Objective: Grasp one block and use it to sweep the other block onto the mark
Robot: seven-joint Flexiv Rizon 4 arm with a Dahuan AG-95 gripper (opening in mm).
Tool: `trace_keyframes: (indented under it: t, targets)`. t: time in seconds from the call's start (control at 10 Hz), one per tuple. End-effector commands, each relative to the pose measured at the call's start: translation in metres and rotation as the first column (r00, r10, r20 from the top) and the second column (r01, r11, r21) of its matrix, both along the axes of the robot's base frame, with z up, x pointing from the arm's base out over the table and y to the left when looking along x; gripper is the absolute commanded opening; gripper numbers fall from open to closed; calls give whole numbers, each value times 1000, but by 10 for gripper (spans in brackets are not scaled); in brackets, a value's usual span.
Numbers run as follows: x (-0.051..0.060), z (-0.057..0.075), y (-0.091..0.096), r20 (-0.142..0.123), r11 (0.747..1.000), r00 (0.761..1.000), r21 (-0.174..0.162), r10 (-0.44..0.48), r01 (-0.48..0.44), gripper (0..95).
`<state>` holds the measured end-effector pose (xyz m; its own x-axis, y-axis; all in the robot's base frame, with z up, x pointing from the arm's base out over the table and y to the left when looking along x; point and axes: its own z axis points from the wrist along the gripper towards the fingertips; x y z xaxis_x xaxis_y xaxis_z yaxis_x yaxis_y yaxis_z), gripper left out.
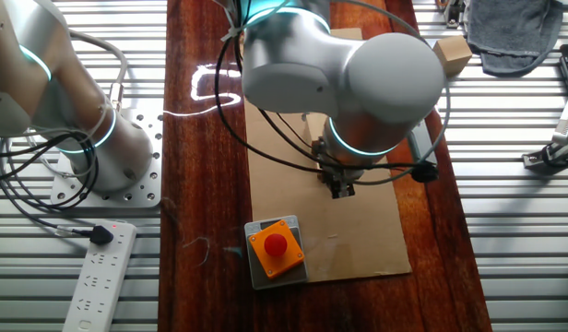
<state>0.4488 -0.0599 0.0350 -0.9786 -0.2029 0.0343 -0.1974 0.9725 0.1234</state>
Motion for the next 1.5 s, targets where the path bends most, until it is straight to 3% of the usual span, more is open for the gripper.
trace_keyframes:
  t: [0.1, 0.4, 0.6, 0.9, 1.0, 1.2, 1.5]
  targets:
    - [0, 1, 0, 1, 1000, 1000, 9, -6, 6, 0]
    - [0, 1, 6, -3, 1000, 1000, 12, -16, 16, 0]
    - [7, 12, 22, -25, 1000, 999, 1, -23, 23, 0]
    - [2, 7, 45, -3, 999, 999, -5, -44, 44, 0]
    - [4, 7, 45, -7, 999, 999, 3, -35, 35, 0]
    - [8, 22, 41, -24, 1000, 999, 0, -26, 26, 0]
    - [12, 23, 39, -17, 1000, 1000, -4, -11, 11, 0]
